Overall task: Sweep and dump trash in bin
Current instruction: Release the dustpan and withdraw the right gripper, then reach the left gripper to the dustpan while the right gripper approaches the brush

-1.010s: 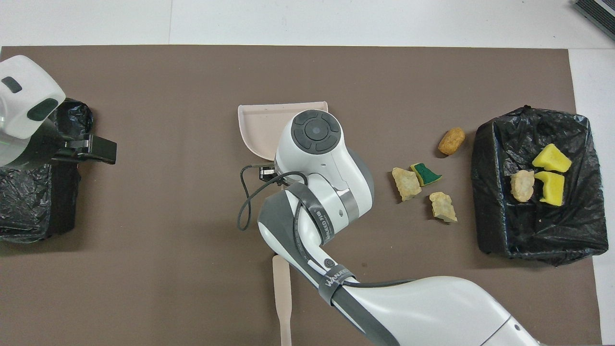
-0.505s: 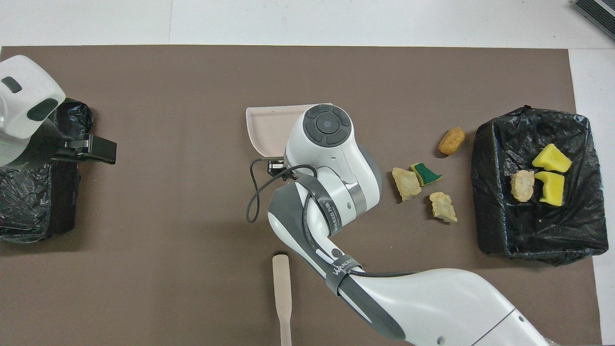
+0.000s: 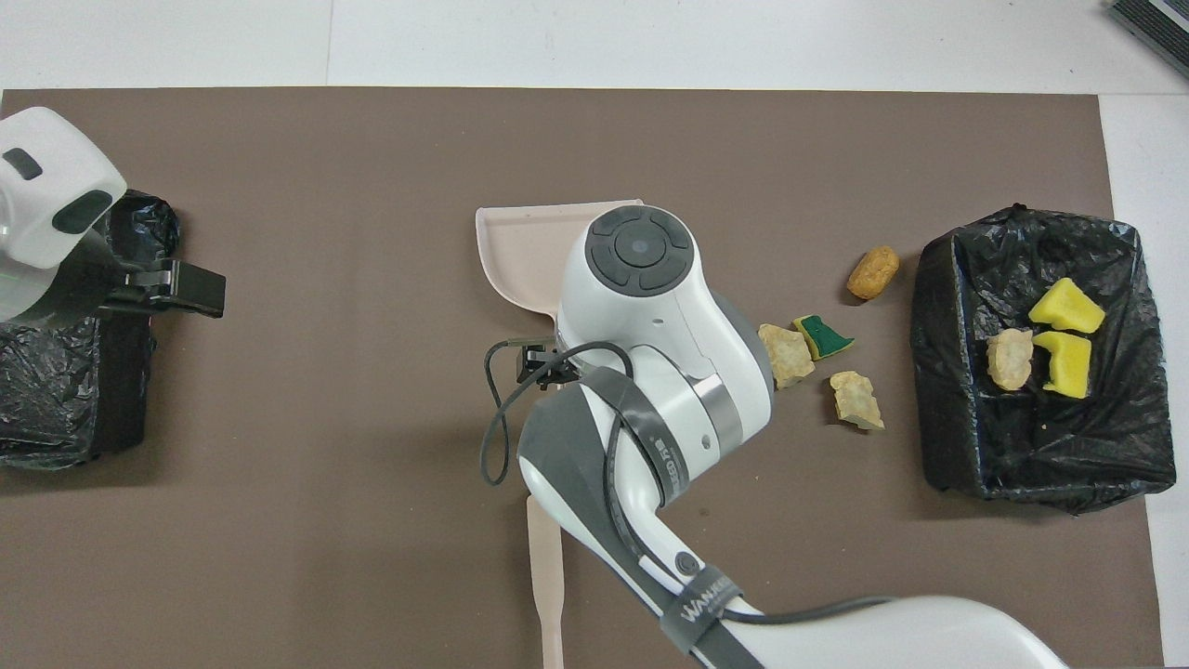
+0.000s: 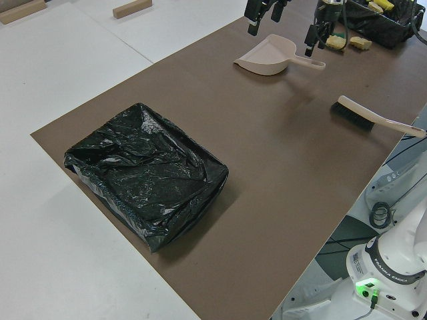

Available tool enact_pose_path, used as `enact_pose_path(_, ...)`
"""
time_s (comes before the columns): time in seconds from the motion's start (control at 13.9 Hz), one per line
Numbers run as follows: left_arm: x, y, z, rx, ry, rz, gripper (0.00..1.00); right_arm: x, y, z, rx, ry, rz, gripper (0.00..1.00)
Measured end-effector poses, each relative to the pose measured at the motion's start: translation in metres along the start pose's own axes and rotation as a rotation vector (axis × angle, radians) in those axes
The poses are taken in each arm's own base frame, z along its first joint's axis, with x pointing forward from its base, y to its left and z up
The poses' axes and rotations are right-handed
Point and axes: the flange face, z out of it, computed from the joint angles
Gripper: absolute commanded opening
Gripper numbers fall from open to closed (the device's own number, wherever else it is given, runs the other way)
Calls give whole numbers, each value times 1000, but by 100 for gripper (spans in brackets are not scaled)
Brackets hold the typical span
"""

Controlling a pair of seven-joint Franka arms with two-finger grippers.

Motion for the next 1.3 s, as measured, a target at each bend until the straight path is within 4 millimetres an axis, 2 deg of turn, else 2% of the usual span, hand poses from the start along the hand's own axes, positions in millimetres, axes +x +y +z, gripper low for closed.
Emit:
enact_pose_path(0.14,0,0,0,0,0,0,100,-39,6,-6,-20,-16,-20,100)
enact_pose_path(0.36,0,-3,-3,0,5,-6,100,-95,-2,-1,-40,-41,-61,100)
enact_pose_path(0.65,-4,-7,-16,-1,31,-13,100,-141,-27,12,-8,-54,-24,100)
enact_pose_path(1.01,-5,5,-14,-1,27,8,100,-198,-34,48,0,-53,-14,100)
enact_pose_path(1.15,0,17,-3,-4,27,30,100,-222,-43,72,-6,-44,-19,100)
enact_pose_path(1.3,4,39,17,-8,23,59,100,-245,-48,98,-26,-47,-18,100)
